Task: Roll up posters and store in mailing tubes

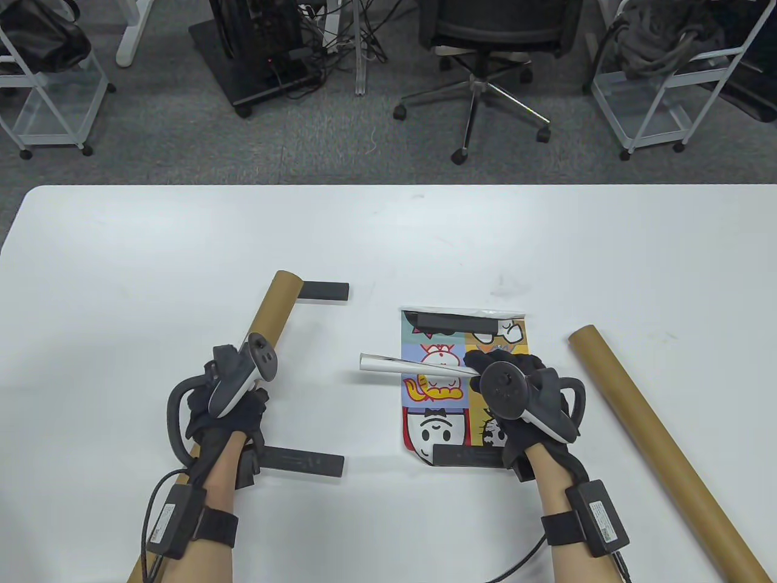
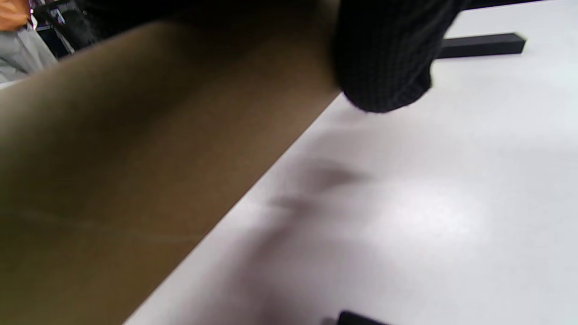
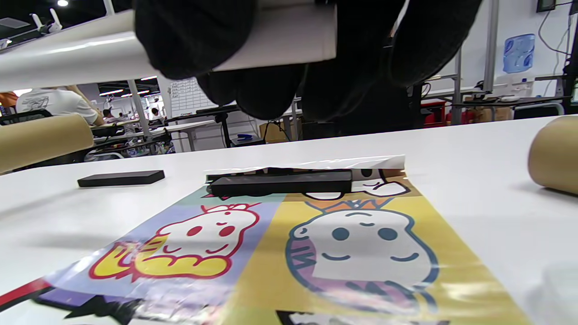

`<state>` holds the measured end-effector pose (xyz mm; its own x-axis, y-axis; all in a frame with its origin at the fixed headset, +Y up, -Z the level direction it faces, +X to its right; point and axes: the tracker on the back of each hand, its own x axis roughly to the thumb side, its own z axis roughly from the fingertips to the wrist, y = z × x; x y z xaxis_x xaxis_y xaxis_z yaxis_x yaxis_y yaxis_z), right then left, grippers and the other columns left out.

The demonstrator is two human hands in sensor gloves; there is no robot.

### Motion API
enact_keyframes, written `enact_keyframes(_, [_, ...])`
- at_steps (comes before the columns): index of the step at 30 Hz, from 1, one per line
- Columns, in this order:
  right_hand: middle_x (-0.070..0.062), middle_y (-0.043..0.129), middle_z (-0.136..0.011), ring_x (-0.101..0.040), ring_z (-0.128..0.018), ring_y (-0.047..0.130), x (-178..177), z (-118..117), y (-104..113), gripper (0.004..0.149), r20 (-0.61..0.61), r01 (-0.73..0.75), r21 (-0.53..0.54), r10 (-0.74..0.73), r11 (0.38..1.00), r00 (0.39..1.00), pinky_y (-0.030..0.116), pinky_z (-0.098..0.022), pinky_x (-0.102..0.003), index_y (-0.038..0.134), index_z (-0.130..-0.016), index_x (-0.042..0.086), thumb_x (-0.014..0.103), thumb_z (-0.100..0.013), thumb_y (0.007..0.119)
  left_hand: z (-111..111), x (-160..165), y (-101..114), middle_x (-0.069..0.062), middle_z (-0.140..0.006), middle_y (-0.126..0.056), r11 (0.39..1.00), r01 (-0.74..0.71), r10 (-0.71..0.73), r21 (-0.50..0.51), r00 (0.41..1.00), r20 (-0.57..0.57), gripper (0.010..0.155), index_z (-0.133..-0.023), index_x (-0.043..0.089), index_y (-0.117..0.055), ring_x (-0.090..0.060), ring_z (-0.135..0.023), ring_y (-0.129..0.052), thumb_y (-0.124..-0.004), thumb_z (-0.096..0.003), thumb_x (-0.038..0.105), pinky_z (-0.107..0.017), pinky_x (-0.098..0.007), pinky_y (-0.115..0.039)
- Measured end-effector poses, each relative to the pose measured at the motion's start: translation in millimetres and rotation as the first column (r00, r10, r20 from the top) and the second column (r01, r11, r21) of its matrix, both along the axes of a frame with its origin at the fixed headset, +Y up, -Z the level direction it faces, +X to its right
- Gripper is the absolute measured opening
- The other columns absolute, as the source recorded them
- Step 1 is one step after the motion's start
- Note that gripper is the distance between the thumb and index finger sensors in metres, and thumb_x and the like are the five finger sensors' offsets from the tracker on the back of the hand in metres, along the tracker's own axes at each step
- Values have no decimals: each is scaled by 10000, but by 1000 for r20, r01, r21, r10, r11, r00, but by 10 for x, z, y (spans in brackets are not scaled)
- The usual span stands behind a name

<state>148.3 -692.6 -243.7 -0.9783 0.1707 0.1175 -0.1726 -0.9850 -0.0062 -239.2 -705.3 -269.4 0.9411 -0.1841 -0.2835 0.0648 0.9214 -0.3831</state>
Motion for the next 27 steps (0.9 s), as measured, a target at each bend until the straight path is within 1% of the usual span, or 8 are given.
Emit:
enact_keyframes(3, [-19, 831, -946, -421, -859, 828, 96, -18, 6, 502, 35, -11, 6, 11, 1000, 999, 613, -685, -700, 729, -944, 268, 308, -444, 735, 14, 54, 54, -146, -1145, -629, 1000, -3, 2, 31, 1000, 18, 895, -1238, 158, -317, -421, -968, -791, -801, -547, 454, -773, -558, -737])
enact_keyframes(6, [-13, 822, -955, -428, -877, 810, 226, -43, 9, 499, 77, 4, 15, -5, 1000, 997, 604, -688, -701, 732, -939, 277, 300, -440, 740, 35, 92, 107, -142, -1171, -588, 999, -7, 5, 35, 999, 48, 879, -1239, 208, -284, -442, -1002, -736, -788, -554, 428, -796, -589, -683])
enact_keyframes(9, [-7, 805, -969, -431, -899, 785, 344, -56, -6, 496, 116, 20, 25, -22, 999, 993, 592, -694, -700, 734, -934, 284, 290, -438, 745, 60, 122, 159, -142, -1183, -570, 999, -24, 21, 47, 996, 82, 874, -1236, 249, -288, -452, -1022, -699, -798, -544, 407, -810, -607, -645])
enact_keyframes(13, [-8, 792, -982, -431, -923, 762, 471, -69, -10, 492, 159, 37, 44, -43, 998, 986, 591, -698, -689, 738, -927, 288, 279, -435, 751, 91, 185, 211, -139, -1181, -577, 995, 13, -27, 102, 990, 136, 872, -1228, 271, -311, -446, -1030, -690, -817, -528, 392, -817, -612, -631])
enact_keyframes(16, [-7, 793, -978, -431, -925, 760, 566, -66, 0, 489, 193, 61, 87, -77, 994, 978, 593, -701, -680, 743, -921, 289, 278, -432, 756, 107, 232, 230, -135, -1184, -575, 987, 51, -77, 150, 981, 176, 874, -1220, 288, -319, -439, -1040, -680, -830, -516, 379, -824, -616, -619])
enact_keyframes(21, [-8, 787, -982, -426, -936, 752, 660, -65, 7, 487, 224, 74, 110, -97, 991, 970, 586, -707, -670, 743, -919, 291, 275, -432, 757, 135, 313, 233, -111, -1190, -568, 974, 100, -153, 204, 953, 262, 873, -1200, 321, -326, -421, -1055, -668, -841, -497, 369, -835, -607, -608])
enact_keyframes(22, [-8, 785, -984, -424, -939, 750, 682, -65, 8, 487, 233, 78, 119, -104, 990, 967, 585, -708, -670, 743, -918, 290, 275, -432, 758, 136, 345, 225, -106, -1189, -571, 968, 113, -179, 224, 936, 302, 869, -1194, 325, -332, -415, -1056, -670, -843, -493, 368, -835, -604, -610])
enact_keyframes(27, [-12, 781, -988, -422, -945, 744, 745, -72, -12, 486, 256, 91, 121, -120, 988, 959, 573, -710, -676, 743, -918, 290, 271, -432, 759, 152, 394, 185, -71, -1195, -553, 956, 132, -230, 263, 892, 389, 880, -1174, 363, -301, -386, -1076, -654, -840, -479, 366, -853, -586, -602])
